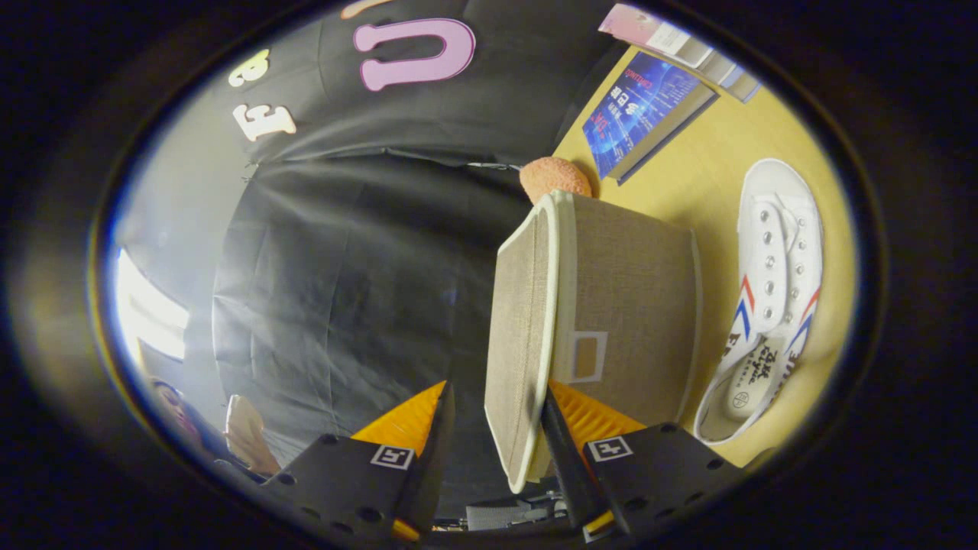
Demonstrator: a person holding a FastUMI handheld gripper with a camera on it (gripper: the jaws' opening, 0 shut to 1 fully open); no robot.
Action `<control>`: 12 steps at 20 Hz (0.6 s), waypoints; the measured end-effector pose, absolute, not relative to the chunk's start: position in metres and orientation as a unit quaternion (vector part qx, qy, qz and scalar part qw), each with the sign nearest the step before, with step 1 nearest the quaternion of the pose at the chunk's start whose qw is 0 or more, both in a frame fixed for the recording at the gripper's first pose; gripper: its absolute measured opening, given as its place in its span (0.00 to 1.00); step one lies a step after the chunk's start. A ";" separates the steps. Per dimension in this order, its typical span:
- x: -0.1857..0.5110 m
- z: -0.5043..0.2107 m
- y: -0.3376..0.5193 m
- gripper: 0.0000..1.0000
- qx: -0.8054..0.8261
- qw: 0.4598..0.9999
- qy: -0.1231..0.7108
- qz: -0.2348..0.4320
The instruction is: Open the storage box then place both shoes into the box .Put the left shoe in first, then the right shoe, with the right side of both shoes facing outward in a uniform manner.
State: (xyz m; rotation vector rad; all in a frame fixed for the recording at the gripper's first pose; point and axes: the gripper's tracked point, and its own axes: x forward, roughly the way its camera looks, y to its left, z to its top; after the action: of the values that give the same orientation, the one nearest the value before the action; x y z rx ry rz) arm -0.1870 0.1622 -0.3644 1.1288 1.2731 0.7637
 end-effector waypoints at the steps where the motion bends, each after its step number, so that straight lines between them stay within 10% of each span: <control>1: -0.185 -0.359 0.165 0.67 0.488 0.594 0.545 0.334; 12: -0.148 -0.257 0.263 0.67 0.467 0.573 0.505 0.446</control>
State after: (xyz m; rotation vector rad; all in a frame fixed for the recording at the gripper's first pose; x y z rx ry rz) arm -0.1482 0.2629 -0.2570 1.0940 1.1836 1.0446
